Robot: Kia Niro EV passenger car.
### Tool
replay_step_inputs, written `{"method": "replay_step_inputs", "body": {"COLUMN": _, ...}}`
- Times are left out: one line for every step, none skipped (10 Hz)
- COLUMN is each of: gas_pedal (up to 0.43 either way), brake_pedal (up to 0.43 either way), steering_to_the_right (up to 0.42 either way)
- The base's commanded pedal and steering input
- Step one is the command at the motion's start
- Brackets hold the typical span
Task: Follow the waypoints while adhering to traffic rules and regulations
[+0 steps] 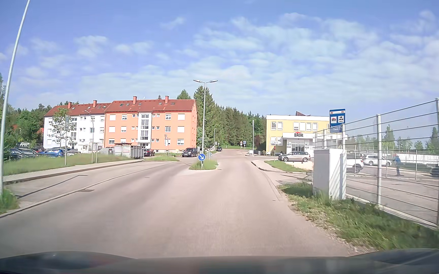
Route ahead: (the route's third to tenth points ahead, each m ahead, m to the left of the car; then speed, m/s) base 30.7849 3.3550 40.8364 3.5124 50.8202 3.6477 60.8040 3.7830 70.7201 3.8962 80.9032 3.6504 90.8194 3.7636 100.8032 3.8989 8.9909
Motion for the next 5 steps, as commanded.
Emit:
{"method": "replay_step_inputs", "body": {"gas_pedal": 0.000, "brake_pedal": 0.000, "steering_to_the_right": 0.003}}
{"method": "replay_step_inputs", "body": {"gas_pedal": 0.008, "brake_pedal": 0.000, "steering_to_the_right": 0.003}}
{"method": "replay_step_inputs", "body": {"gas_pedal": 0.020, "brake_pedal": 0.000, "steering_to_the_right": 0.003}}
{"method": "replay_step_inputs", "body": {"gas_pedal": 0.020, "brake_pedal": 0.000, "steering_to_the_right": 0.003}}
{"method": "replay_step_inputs", "body": {"gas_pedal": 0.028, "brake_pedal": 0.000, "steering_to_the_right": 0.003}}
